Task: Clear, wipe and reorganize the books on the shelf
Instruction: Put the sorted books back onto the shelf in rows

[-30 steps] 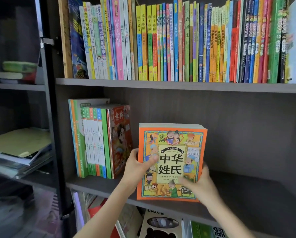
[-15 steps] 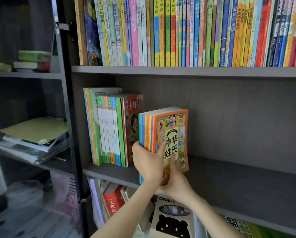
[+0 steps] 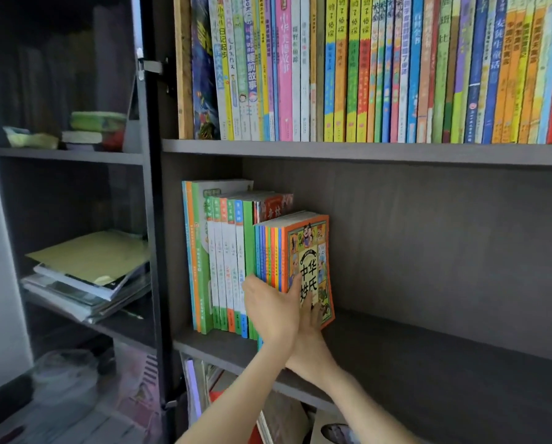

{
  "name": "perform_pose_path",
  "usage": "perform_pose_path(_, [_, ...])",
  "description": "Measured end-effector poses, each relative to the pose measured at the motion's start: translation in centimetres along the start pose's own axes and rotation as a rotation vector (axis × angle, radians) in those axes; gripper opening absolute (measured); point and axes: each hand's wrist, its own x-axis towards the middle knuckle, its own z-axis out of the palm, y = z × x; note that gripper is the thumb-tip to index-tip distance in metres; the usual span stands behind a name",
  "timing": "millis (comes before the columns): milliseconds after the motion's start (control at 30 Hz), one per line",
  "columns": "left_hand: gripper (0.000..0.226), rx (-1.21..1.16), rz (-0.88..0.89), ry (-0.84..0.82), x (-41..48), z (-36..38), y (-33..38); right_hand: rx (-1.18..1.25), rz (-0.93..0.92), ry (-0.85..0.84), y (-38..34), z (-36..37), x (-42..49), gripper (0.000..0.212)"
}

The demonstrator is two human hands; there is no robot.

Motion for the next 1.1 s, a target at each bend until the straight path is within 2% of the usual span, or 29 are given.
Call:
perform_pose_path(67, [0.056,0.146,0.082,-0.088,1.5,-0.8,-0.2,0.079,-0.019,-0.002,0.1,0.3,1.2,0.134])
perform_pose_path(167, [0.056,0.378,0.190,-0.264,2.5,-2.5,0.1,0.134,-0.019,-0.033,1.1,-0.2,2.3,0.126])
perform_pose_path(300, [0.065,0.786,0.318,-0.293,4.3,-4.4,1.1,0.124,0.005,-0.057,1.8,0.0,3.8,0.130])
perform_pose_path(367, [0.066,0.835,0.307,-0.383,4.6,-4.4,1.0,0.116,0.012,-0.060,2.1,0.2,4.2,0.131])
perform_pose_path(467, [0.056,0.580,0.088,-0.507,4.3,-3.3,0.2,0.098,-0.001,-0.053,2.1,0.3,4.4,0.134])
perform_pose_path(533, [0.056,0.408,-0.018,-0.482,4.1,-2.6,0.2,0.087,-0.016,-0.046,1.8,0.2,4.5,0.136])
perform_pose_path(767, [0.062,0.290,-0.141,-0.381,3.7,-1.1,0.8,-0.024,0.047,-0.026,1.0,1.5,3.5,0.138])
perform_pose_path(900, [0.064,0.207,-0.157,-0.402,3.4,-1.8,0.9,-0.066,0.060,-0.028,0.2,1.1,1.6,0.127])
perform_pose_path(1000, [0.073,0.131,-0.182,-0.507,3.2,-2.9,0.8,0.115,0.090,-0.120,-0.4,-0.5,-0.8,0.100])
perform_pose_path(1100, [0.102,0.064,-0.260,-0.657,3.1,-5.2,0.2,0.534,0.212,0.030,-0.7,-2.8,-3.2,0.091])
